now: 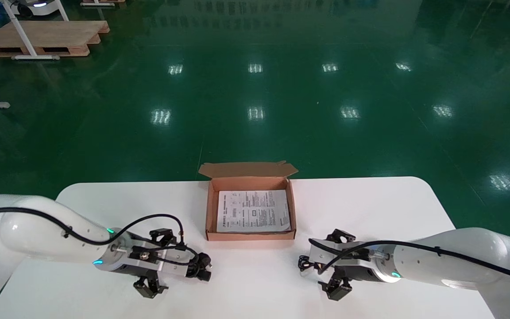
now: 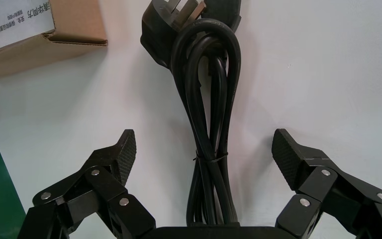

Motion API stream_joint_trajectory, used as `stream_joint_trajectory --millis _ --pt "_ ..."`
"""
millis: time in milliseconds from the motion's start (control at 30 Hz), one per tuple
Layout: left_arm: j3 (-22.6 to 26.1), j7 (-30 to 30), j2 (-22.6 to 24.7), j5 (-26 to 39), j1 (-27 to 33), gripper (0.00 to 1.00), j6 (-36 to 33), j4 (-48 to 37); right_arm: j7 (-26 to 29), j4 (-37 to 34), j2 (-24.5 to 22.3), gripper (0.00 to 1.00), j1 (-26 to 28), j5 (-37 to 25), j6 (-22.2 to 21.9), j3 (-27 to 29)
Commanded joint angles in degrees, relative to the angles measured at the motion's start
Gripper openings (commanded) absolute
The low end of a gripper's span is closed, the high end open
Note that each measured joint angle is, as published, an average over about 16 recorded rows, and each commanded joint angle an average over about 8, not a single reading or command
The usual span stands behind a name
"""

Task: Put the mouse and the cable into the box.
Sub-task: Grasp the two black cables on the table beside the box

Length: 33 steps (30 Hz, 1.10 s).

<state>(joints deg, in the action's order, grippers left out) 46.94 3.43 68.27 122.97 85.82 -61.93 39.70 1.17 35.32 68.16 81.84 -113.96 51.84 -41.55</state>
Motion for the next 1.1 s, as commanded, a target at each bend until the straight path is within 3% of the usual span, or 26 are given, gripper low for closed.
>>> stream_joint_trajectory --millis 33,100,300,367,1100 --pt "0.01 0.02 0.01 0.0 0.0 0.99 0.01 -0.05 -0.58 -1.3 0.3 0.98 0.23 -0.14 -0.4 -0.06" --pt "0.01 0.02 0.01 -0.01 0.0 0.76 0.02 -0.07 -0.63 -1.55 0.34 0.79 0.27 -0.15 -0.48 -0.07" --pt "-0.01 0.02 0.0 -0.02 0.01 0.02 0.01 -0.06 -0.44 -0.89 0.13 0.06 0.19 -0.06 -0.31 -0.05" --pt "-0.02 0.02 0.0 -0.02 0.01 0.0 0.01 -0.06 -0.39 -0.7 0.08 0.0 0.15 -0.02 -0.24 -0.04" --pt "-0.03 -0.01 -0.02 -0.03 -0.01 0.0 0.0 0.03 -0.13 0.24 -0.16 0.0 -0.03 0.14 0.1 0.04"
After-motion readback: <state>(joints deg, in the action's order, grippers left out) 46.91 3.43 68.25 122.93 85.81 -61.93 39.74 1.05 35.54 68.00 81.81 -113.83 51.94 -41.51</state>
